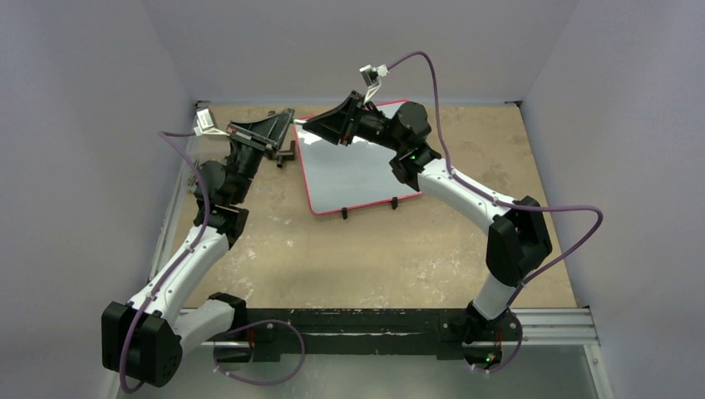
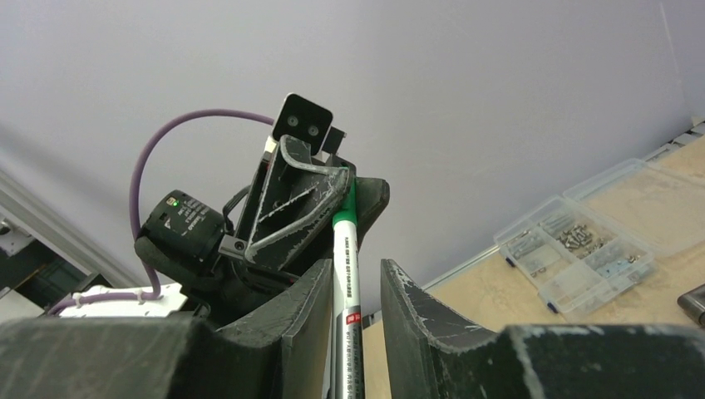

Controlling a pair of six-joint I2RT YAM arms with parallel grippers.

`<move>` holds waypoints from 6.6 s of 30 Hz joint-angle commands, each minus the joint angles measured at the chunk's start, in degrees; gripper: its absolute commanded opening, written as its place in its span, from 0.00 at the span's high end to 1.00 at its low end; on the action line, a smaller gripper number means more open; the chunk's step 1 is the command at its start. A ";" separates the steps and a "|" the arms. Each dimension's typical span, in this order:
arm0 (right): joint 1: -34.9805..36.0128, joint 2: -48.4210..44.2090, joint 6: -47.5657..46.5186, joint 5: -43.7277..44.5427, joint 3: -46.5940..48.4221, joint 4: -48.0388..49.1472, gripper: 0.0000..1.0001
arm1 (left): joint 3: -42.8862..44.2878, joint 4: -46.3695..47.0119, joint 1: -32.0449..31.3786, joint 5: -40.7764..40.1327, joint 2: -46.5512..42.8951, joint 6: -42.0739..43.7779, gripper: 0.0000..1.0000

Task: Write a sentence on the whiteboard
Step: Open the whiteboard marker at the center of the board, then place the pen cap at the center of the board, then write a sentence on the whiteboard.

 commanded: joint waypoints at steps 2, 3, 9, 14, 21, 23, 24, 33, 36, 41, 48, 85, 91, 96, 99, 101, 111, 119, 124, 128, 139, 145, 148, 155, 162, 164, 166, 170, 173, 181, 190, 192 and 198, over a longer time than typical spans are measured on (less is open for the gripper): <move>0.25 -0.57 -1.19 -1.05 2.86 0.17 0.73 | -0.45 5.68 -0.58 1.12 0.26 -0.14 1.00; 0.25 -0.51 -1.21 -1.14 2.80 0.27 0.74 | -0.59 5.93 -0.63 1.12 0.22 -0.28 1.00; 0.25 -1.34 -3.16 -0.89 2.75 -0.05 0.97 | -0.72 6.94 -0.83 1.65 1.14 -1.34 1.00; 0.29 -1.88 -4.05 -0.92 2.58 -0.24 1.00 | -1.35 7.67 -1.07 1.63 1.26 -1.63 1.00; 0.26 -3.71 -5.81 -0.75 0.59 0.02 1.00 | -2.77 7.49 -1.11 2.46 0.22 -1.05 0.98; 0.32 -4.58 -7.17 -0.43 -0.05 -0.95 1.00 | -3.21 6.06 -1.11 1.96 -0.69 -0.60 0.96; 0.32 -5.01 -7.59 -0.36 -0.38 -1.32 1.00 | -3.39 5.77 -1.11 1.74 -1.01 -0.20 1.00; -0.61 -12.22 -8.78 0.72 -9.01 0.87 1.00 | -6.24 9.64 0.50 -0.04 -3.16 0.56 1.00; -1.42 -14.15 -6.70 1.14 -11.92 3.91 1.00 | -7.55 11.53 0.79 -1.38 -3.70 0.30 1.00; -3.03 -16.07 -3.35 1.19 -14.89 7.96 1.00 | -7.69 11.22 0.82 -1.27 -3.89 -0.08 1.00; -4.86 -17.79 -2.25 0.92 -16.27 9.99 1.00 | -9.83 10.17 0.83 -2.32 -5.75 0.34 1.00; -7.06 -31.14 -26.76 9.59 -25.25 -28.49 1.00 | -8.87 -60.11 5.22 -21.03 -21.70 26.99 1.00; -7.05 -30.98 -29.68 10.40 -26.03 -31.56 1.00 | -11.69 -64.37 5.21 -17.77 -16.48 28.81 1.00; -7.07 -30.97 -30.84 12.28 -26.80 -32.49 1.00 | -12.66 -65.21 5.26 -17.10 -10.99 26.96 1.00; -7.10 -31.07 -32.27 13.19 -26.66 -33.86 1.00 | -12.90 -64.99 5.22 -16.28 -7.91 26.47 0.99; -7.05 -31.15 -32.81 13.35 -26.72 -34.32 1.00 | -13.00 -64.94 5.22 -16.28 -6.38 26.28 0.90; -7.05 -30.67 -34.15 14.91 -27.60 -35.04 1.00 | -12.99 -67.09 5.25 -18.42 -7.11 26.05 0.36; -7.07 -30.97 -34.32 17.01 -28.43 -35.15 1.00 | -7.18 -67.42 5.27 -16.02 -9.01 33.14 0.29; -7.05 -31.58 -33.89 17.36 -28.98 -34.43 1.00 | -1.38 -59.62 5.27 -8.24 -6.43 38.57 0.29; -7.09 -31.00 -32.94 16.55 -28.49 -34.11 1.00 | 6.38 -54.02 5.28 -2.37 0.15 42.48 0.29; -7.05 -31.27 -32.54 14.64 -27.06 -34.36 1.00 | 30.63 -47.69 14.17 20.81 28.66 52.83 0.33; -7.09 -30.46 -32.62 13.82 -25.88 -34.23 1.00 | 31.43 -32.18 20.86 41.55 39.71 47.68 0.41; -7.05 -29.30 -32.77 13.66 -25.18 -34.17 1.00 | 31.12 -32.28 20.90 43.51 41.24 49.20 0.42; -7.06 -26.08 -32.55 13.23 -23.19 -32.96 1.00 | 30.09 -23.67 20.93 47.71 46.00 45.10 0.47; -7.06 -21.30 -32.04 12.60 -18.86 -31.74 1.00 | 31.14 -23.78 21.06 47.77 48.72 46.28 0.50; -6.96 -19.75 -31.68 12.52 -17.14 -31.23 1.00 | 31.80 -23.03 21.06 48.54 49.80 45.66 0.53; -6.88 -18.10 -31.30 12.83 -15.57 -30.69 1.00 | 32.38 -21.31 21.12 49.70 51.11 44.49 0.56; -6.17 -14.25 -31.12 14.20 -12.45 -29.64 1.00 | 33.06 -19.11 21.10 51.33 52.39 42.97 0.64; -5.34 -11.07 -31.20 15.37 -9.87 -29.51 1.00 | 33.99 -19.83 21.07 52.34 53.43 43.17 0.66; -4.52 -5.70 -31.67 16.56 -3.78 -30.29 1.00 | 35.76 -16.38 21.12 56.42 56.36 39.31 0.70; -4.15 -0.20 -32.00 17.01 -0.73 -29.99 1.00 | 36.47 -11.83 21.13 58.94 58.70 35.60 0.81; -3.69 0.77 -31.97 18.56 0.08 -29.82 1.00 | 36.47 -11.49 21.13 59.18 58.82 35.39 0.85; -1.48 3.56 -32.99 25.12 1.91 -28.95 1.00 | 35.85 -9.36 21.14 59.89 58.80 34.32 0.94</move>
